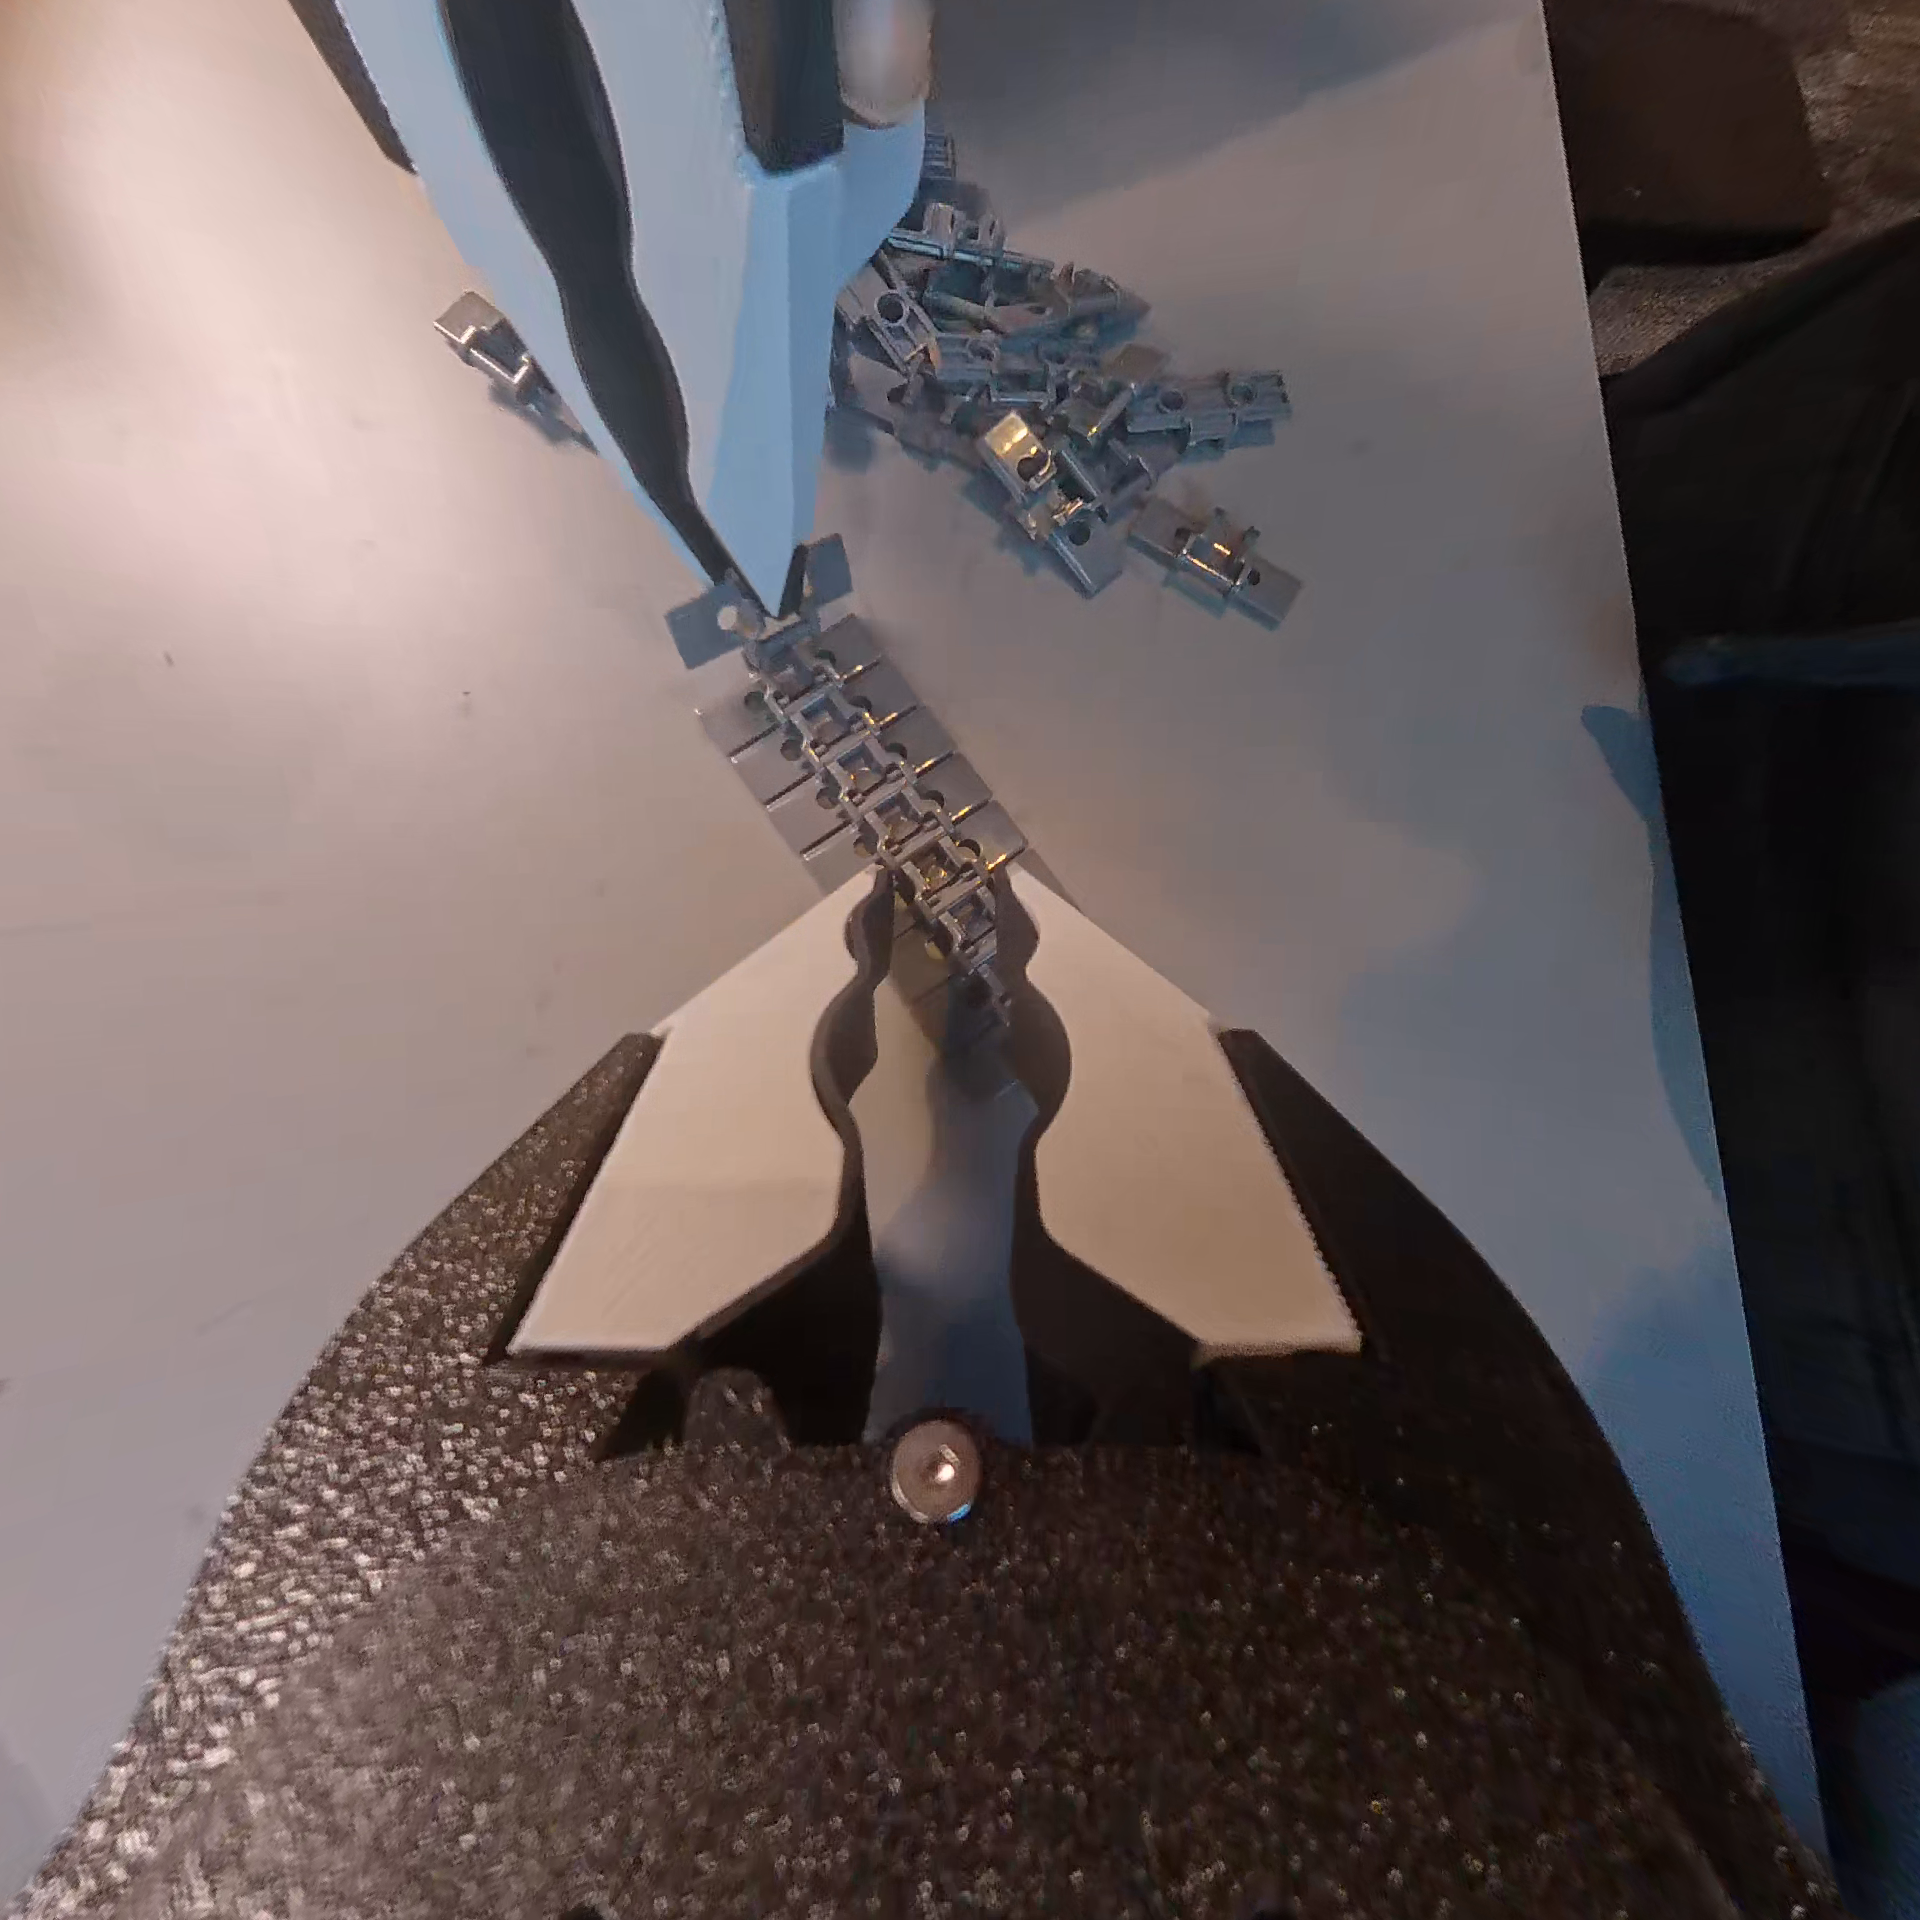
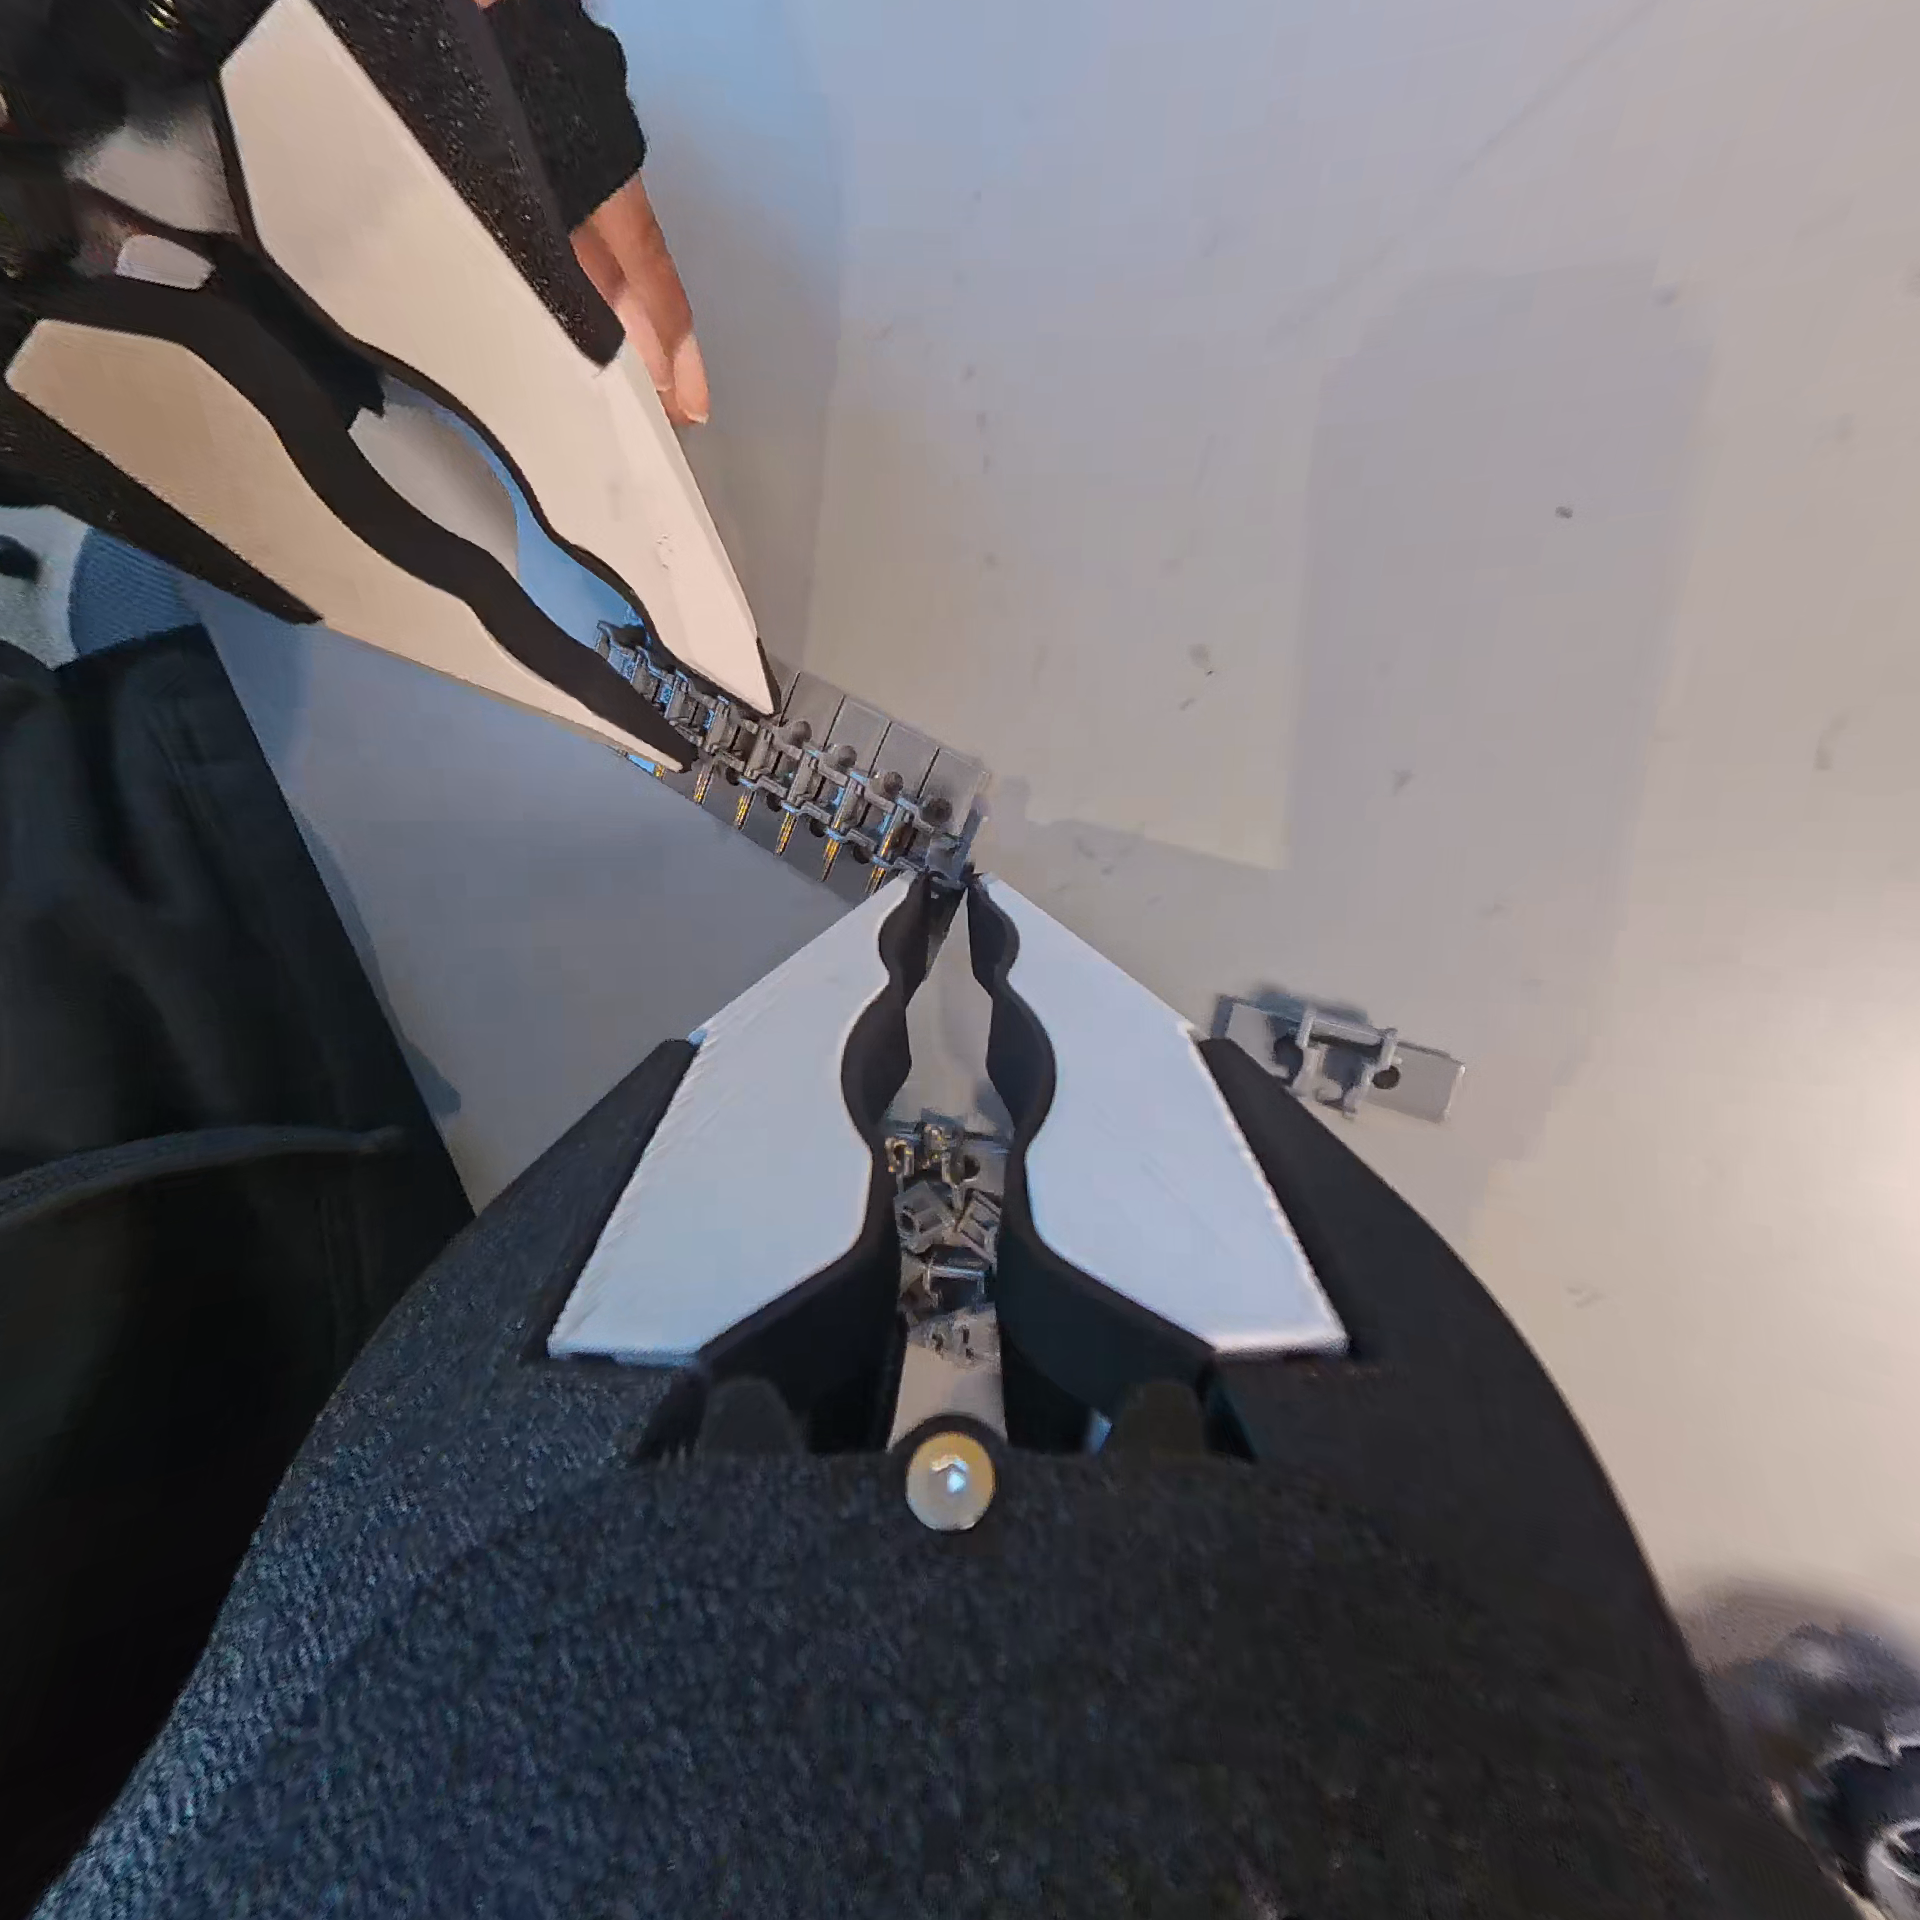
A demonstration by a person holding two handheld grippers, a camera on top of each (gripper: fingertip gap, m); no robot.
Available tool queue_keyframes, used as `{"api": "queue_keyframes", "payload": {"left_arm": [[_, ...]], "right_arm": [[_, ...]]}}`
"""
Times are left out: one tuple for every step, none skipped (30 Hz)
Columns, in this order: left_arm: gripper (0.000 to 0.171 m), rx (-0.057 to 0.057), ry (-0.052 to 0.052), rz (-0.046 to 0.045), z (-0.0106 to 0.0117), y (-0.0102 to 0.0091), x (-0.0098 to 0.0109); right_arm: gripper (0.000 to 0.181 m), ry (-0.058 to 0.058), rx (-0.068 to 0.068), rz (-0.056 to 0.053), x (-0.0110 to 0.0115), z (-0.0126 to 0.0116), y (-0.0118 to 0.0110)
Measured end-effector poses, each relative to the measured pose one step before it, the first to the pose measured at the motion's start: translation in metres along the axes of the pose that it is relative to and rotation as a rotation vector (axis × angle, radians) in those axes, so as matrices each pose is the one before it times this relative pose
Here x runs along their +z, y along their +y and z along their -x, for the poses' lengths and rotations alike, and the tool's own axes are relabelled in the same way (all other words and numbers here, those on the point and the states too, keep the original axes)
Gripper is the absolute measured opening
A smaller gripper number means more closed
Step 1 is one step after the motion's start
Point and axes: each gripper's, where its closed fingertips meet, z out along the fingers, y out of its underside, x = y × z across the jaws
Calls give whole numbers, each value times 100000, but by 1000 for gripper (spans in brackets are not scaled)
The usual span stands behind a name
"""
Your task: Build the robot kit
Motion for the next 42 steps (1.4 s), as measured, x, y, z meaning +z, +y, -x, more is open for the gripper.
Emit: {"api": "queue_keyframes", "payload": {"left_arm": [[17,-605,-260,-22,-37,-55,40],[17,-421,12,-83,-92,-75,72],[17,-48,170,1,-136,-79,74],[18,-17,-79,23,-117,-76,89],[18,-165,-123,-93,-97,-106,106],[18,-81,-40,-134,-104,-94,107],[19,228,-167,12,-83,-78,76],[19,258,-403,124,-21,-34,38],[19,-34,-473,88,2,-31,28],[19,-172,-460,18,11,-27,31],[19,4,-347,90,-11,-14,12],[19,-24,-288,84,5,4,5],[19,-246,-225,5,8,-5,6],[19,-326,-130,-19,-2,-13,11],[19,-118,-112,-5,-10,-18,18],[19,-5,-126,-29,-8,-16,16],[19,-56,-128,-65,-3,-26,22],[19,-38,-165,-60,-5,-21,18],[19,-58,-154,-3,-2,-7,9],[19,-91,-126,32,0,-7,9],[19,-87,-211,55,-8,-10,16],[19,1,-333,76,-8,-10,6],[19,142,-418,83,-7,1,12],[19,159,-408,79,7,2,9],[19,110,-321,58,-1,-6,14],[18,113,-181,31,0,-3,8],[18,33,-51,-5,-24,-8,11],[18,-61,-5,-30,-2,-21,4],[18,-81,16,-63,2,-31,10],[18,-89,73,-83,-22,-17,12],[18,-68,68,-74,-14,-10,5],[18,-92,-4,-45,-13,5,7],[18,-155,-20,-65,-2,-3,-1],[18,-162,-16,-87,-2,0,8],[18,-135,-27,-53,-14,-3,0],[18,-147,-28,-46,-1,-1,-3],[18,-153,-28,-99,-14,-2,11],[18,-58,-40,-135,-6,-14,6],[18,46,-75,-111,-4,11,-1],[18,94,-88,-30,-3,0,1],[18,77,-41,6,-3,0,2],[18,-18,38,-10,-7,-1,1]], "right_arm": [[6,899,-475,1500,-29,-78,-9],[6,1009,-649,1403,-19,-55,-17],[6,686,-456,1264,11,-6,-19],[6,873,-283,1273,0,-28,-10],[6,1035,-524,1326,-5,-36,-7],[6,1126,-526,1237,1,-29,-13],[6,1152,-407,1143,-2,-33,-18],[7,1235,-298,623,2,-15,-81],[6,1245,-350,384,-7,-12,-102],[6,1156,-300,528,32,-12,-56],[6,691,-345,355,5,32,-47],[6,580,-425,471,-5,2,5],[6,339,59,354,-12,-17,28],[6,248,265,19,16,-1,-6],[6,403,184,-70,7,8,-6],[6,583,48,11,-3,27,-2],[6,853,-362,71,8,29,12],[6,1510,-541,93,11,-16,7],[6,1679,-693,10,15,-18,12],[6,1577,-577,-30,12,6,14],[6,1392,-475,-46,10,-2,16],[6,1394,-602,-119,14,-1,4],[5,1287,-419,-313,28,-11,13],[5,1201,-401,-510,11,0,9],[5,1251,-382,-503,17,-8,12],[5,1287,-389,-421,14,5,11],[5,1226,-315,-266,22,1,-12],[5,1244,-659,-10,29,-10,8],[5,1426,-968,242,21,31,21],[6,1389,-965,321,35,-30,4],[6,1092,-570,97,27,5,2],[6,782,-215,-202,12,-10,-5],[6,548,89,-507,16,12,5],[6,325,435,-829,5,3,-8],[6,284,794,-988,10,5,-18],[5,319,286,-1058,13,5,-24],[5,-73,1074,-1120,16,16,-9],[5,-179,1090,-1213,3,3,-5],[5,77,770,-936,6,9,1],[5,411,87,-277,6,14,3],[5,403,-669,411,14,0,8],[6,-156,-516,902,10,0,12]]}}
